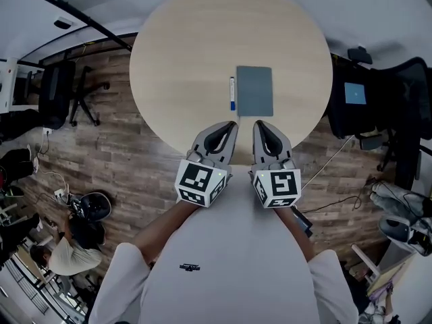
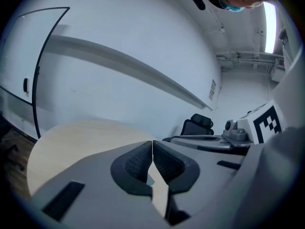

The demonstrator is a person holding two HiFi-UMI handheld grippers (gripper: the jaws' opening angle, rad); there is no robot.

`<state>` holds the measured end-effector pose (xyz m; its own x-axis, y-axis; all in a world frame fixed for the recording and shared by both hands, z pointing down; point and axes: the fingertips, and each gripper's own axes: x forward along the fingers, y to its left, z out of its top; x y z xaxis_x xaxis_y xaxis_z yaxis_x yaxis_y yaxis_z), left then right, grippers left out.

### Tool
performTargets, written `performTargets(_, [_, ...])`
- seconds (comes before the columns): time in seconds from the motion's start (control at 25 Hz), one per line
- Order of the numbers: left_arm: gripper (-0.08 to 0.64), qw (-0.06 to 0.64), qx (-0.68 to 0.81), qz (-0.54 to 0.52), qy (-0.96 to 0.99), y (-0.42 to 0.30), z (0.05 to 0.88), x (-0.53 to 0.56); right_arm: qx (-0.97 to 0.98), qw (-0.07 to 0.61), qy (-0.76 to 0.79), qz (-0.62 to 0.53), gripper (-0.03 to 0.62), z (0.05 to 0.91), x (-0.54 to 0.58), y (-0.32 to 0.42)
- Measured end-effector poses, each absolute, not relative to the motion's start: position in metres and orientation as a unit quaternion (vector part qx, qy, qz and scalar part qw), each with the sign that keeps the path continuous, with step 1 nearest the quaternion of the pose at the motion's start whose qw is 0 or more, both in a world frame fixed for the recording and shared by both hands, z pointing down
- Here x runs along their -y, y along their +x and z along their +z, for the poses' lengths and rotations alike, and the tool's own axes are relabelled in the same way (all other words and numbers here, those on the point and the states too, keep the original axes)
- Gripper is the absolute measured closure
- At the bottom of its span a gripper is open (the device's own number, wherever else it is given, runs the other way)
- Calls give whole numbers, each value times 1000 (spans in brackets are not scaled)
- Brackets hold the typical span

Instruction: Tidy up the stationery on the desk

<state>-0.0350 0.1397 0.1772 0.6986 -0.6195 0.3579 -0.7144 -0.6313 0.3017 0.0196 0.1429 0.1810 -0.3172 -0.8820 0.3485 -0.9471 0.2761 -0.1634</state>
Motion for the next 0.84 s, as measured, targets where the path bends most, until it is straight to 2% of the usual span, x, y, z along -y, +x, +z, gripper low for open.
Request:
performTargets(0.28, [538,206,361,112,903,-32,175,-141,787,75,586,177,559,169,-139,24])
performTargets(0.84, [538,193,360,130,903,-53,185,-132,776,93,597,181,559,182,-145,11])
